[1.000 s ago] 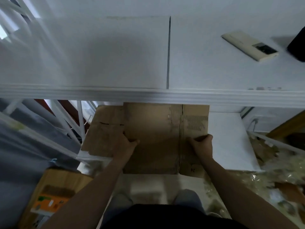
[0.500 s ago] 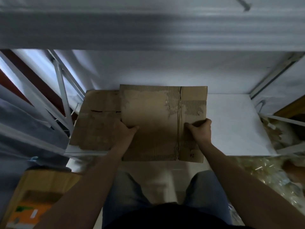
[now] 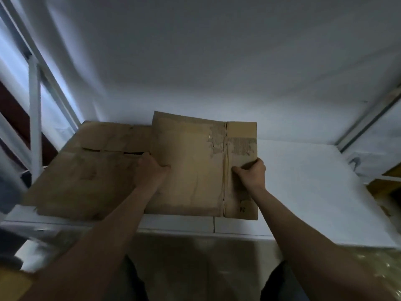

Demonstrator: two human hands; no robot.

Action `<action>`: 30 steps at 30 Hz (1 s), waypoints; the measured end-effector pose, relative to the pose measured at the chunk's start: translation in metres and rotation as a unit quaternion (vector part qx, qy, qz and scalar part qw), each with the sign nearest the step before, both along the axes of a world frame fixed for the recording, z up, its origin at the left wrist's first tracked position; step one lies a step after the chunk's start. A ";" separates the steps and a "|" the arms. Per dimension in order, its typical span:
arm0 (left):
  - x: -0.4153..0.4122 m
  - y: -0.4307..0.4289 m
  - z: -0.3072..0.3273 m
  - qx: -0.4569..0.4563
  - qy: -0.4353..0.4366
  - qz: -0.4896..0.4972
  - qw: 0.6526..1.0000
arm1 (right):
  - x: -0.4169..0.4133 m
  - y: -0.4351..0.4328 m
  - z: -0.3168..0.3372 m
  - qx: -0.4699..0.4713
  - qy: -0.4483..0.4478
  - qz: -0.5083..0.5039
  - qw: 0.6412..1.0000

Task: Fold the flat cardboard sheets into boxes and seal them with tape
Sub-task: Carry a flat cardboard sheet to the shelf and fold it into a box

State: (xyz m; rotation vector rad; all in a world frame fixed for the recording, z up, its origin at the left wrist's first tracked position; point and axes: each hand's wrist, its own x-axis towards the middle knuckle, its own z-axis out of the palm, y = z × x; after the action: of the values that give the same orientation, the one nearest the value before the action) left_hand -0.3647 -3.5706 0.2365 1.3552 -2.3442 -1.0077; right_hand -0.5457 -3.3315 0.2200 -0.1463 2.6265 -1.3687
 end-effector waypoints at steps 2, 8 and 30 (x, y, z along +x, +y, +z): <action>-0.006 0.005 -0.023 0.000 0.006 -0.018 1.000 | -0.002 0.010 -0.014 0.014 0.012 0.010 1.000; -0.001 0.054 -0.041 -0.032 0.031 -0.055 0.997 | 0.013 0.064 -0.036 0.048 0.034 0.014 0.998; -0.051 0.090 -0.087 -0.065 -0.033 -0.135 0.988 | -0.007 0.098 -0.057 0.144 0.060 0.028 0.987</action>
State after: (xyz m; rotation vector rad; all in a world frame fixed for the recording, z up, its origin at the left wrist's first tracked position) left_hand -0.4158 -3.4804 0.1493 1.0590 -2.6444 -0.8715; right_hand -0.5529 -3.2331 0.1631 -0.2686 2.8583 -0.9775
